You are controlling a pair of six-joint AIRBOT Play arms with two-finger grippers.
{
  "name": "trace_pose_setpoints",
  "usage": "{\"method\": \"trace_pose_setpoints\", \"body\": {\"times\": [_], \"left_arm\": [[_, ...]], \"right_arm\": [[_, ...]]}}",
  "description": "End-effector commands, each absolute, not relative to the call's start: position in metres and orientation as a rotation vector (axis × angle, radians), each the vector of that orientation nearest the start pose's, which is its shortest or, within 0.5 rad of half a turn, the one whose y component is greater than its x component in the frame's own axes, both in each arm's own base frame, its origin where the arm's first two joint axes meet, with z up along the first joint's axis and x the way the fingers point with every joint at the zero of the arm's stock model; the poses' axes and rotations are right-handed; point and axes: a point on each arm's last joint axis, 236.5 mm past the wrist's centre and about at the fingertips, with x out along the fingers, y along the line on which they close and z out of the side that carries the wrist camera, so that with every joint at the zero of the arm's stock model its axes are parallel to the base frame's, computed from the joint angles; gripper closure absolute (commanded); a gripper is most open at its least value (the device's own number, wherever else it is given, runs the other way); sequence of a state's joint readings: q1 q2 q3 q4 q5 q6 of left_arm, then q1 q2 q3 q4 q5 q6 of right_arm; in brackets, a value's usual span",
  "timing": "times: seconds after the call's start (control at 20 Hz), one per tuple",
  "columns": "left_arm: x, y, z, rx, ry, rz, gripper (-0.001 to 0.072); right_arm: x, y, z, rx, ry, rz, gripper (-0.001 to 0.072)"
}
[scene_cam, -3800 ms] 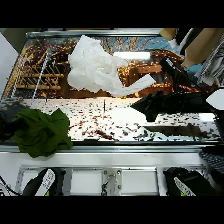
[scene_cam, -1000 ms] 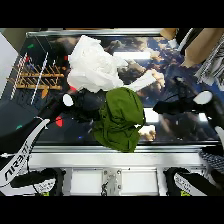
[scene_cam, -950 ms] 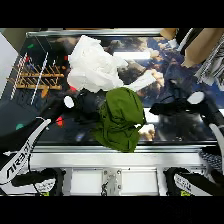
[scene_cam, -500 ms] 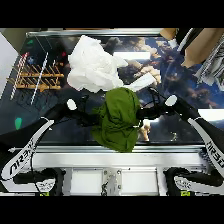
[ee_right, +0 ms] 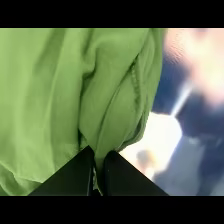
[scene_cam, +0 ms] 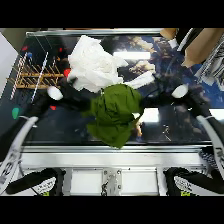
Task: Fold the clothes and pants, and hang the long-sleeved shirts on hangers.
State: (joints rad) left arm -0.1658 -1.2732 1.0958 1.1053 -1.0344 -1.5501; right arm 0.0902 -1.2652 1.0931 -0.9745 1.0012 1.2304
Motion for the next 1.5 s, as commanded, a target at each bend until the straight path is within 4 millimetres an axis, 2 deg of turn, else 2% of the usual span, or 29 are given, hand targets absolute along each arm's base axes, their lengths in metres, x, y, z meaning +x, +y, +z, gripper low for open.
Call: {"method": "trace_pose_setpoints", "body": {"times": [0.0, 0.1, 0.15, 0.25, 0.3, 0.4, 0.5, 0.6, 0.65, 0.8, 0.9, 1.0, 1.05, 1.15, 1.2, 1.25, 1.35, 1.4, 1.45], "left_arm": [[0.393, -0.115, 0.182, -0.3, 0.853, -0.36, 0.0692], [0.375, -0.114, 0.269, -0.272, 0.644, -0.39, 0.0692], [0.361, -0.119, 0.302, -0.252, 0.563, -0.415, 0.0692], [0.333, -0.128, 0.35, -0.22, 0.434, -0.459, 0.0692], [0.323, -0.13, 0.37, -0.215, 0.372, -0.473, 0.0691], [0.314, -0.12, 0.398, -0.187, 0.27, -0.44, 0.0692], [0.316, -0.101, 0.409, -0.145, 0.216, -0.368, 0.0692], [0.33, -0.083, 0.406, -0.149, 0.213, -0.304, 0.0692], [0.342, -0.074, 0.4, -0.157, 0.225, -0.272, 0.0692], [0.393, -0.055, 0.363, -0.183, 0.312, -0.209, 0.0692], [0.419, -0.043, 0.34, -0.194, 0.358, -0.174, 0.0692], [0.427, -0.033, 0.32, -0.199, 0.415, -0.148, 0.0692], [0.426, -0.029, 0.307, -0.197, 0.461, -0.139, 0.0692], [0.414, -0.029, 0.271, -0.204, 0.561, -0.135, 0.0693], [0.404, -0.032, 0.244, -0.208, 0.614, -0.137, 0.0692], [0.393, -0.037, 0.212, -0.213, 0.68, -0.142, 0.0692], [0.361, -0.048, 0.136, -0.231, 0.843, -0.154, 0.0692], [0.34, -0.056, 0.095, -0.233, 0.934, -0.165, 0.0692], [0.32, -0.064, 0.06, -0.23, 1.014, -0.178, 0.0691]], "right_arm": [[0.394, 0.122, 0.182, 0.124, 0.805, 0.524, 0.0698], [0.378, 0.119, 0.267, 0.104, 0.604, 0.512, 0.0698], [0.365, 0.121, 0.301, 0.1, 0.518, 0.517, 0.0698], [0.341, 0.121, 0.345, 0.091, 0.388, 0.517, 0.0698], [0.331, 0.118, 0.36, 0.083, 0.338, 0.509, 0.0699], [0.321, 0.109, 0.378, 0.077, 0.274, 0.463, 0.0699], [0.324, 0.092, 0.384, 0.056, 0.242, 0.39, 0.0698], [0.338, 0.071, 0.381, 0.057, 0.246, 0.291, 0.0698], [0.348, 0.063, 0.378, 0.055, 0.246, 0.254, 0.0698], [0.385, 0.055, 0.366, 0.062, 0.246, 0.216, 0.0698], [0.405, 0.048, 0.359, 0.055, 0.241, 0.189, 0.0698], [0.412, 0.042, 0.345, 0.031, 0.283, 0.168, 0.0698], [0.411, 0.039, 0.332, 0.013, 0.332, 0.161, 0.0699], [0.4, 0.042, 0.284, -0.005, 0.498, 0.179, 0.0699], [0.39, 0.044, 0.251, -0.015, 0.6, 0.194, 0.0699], [0.379, 0.046, 0.216, -0.007, 0.704, 0.206, 0.0699], [0.349, 0.05, 0.141, 0.012, 0.931, 0.225, 0.0697], [0.333, 0.052, 0.108, 0.024, 1.034, 0.236, 0.0683], [0.32, 0.054, 0.083, 0.04, 1.109, 0.246, 0.0653]]}}
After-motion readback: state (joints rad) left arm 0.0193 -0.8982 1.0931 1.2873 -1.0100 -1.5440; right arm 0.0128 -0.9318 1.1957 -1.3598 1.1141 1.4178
